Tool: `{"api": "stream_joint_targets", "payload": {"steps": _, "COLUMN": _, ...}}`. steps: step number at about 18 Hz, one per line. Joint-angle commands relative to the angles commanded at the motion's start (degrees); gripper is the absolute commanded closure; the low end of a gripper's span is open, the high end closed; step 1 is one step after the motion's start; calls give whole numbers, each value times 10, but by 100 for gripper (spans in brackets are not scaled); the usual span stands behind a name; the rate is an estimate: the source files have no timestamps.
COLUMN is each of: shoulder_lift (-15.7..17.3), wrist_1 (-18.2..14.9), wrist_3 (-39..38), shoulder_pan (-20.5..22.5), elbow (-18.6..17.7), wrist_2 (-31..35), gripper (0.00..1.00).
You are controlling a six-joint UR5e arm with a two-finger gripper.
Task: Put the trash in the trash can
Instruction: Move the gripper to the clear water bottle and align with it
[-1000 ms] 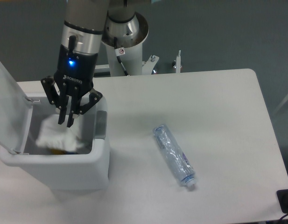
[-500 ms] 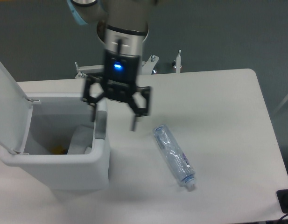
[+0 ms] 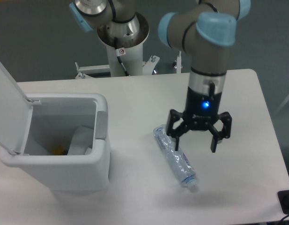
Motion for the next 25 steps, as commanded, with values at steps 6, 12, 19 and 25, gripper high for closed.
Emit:
{"api": "stream_joint_targets", "payload": {"steps": 6, "shoulder_lift": -42, "wrist_1": -134, "wrist_3": 8, "shoulder_pan": -16, "elbow": 40, "wrist_2": 38, "gripper": 0}}
{"api": "stream_joint_targets", "payload": {"steps": 12, "shoulder_lift": -116, "wrist_1": -153, "wrist_3": -18, "shoulder_pan": -41, "elbow": 82, "wrist_2": 117, "gripper": 0}}
{"api": "stream_joint_targets", "payload": {"steps": 19, "shoulder_lift": -192, "wrist_1": -150, "wrist_3": -120, "shoulder_pan": -77, "elbow": 121, "wrist_2": 203, "gripper": 0}}
{"api": "stream_joint_targets", "payload": {"steps": 25, "shoulder_lift": -206, "wrist_1": -147, "wrist_3": -131, "shoulder_pan": -90, "elbow": 120, "wrist_2": 210, "gripper": 0}}
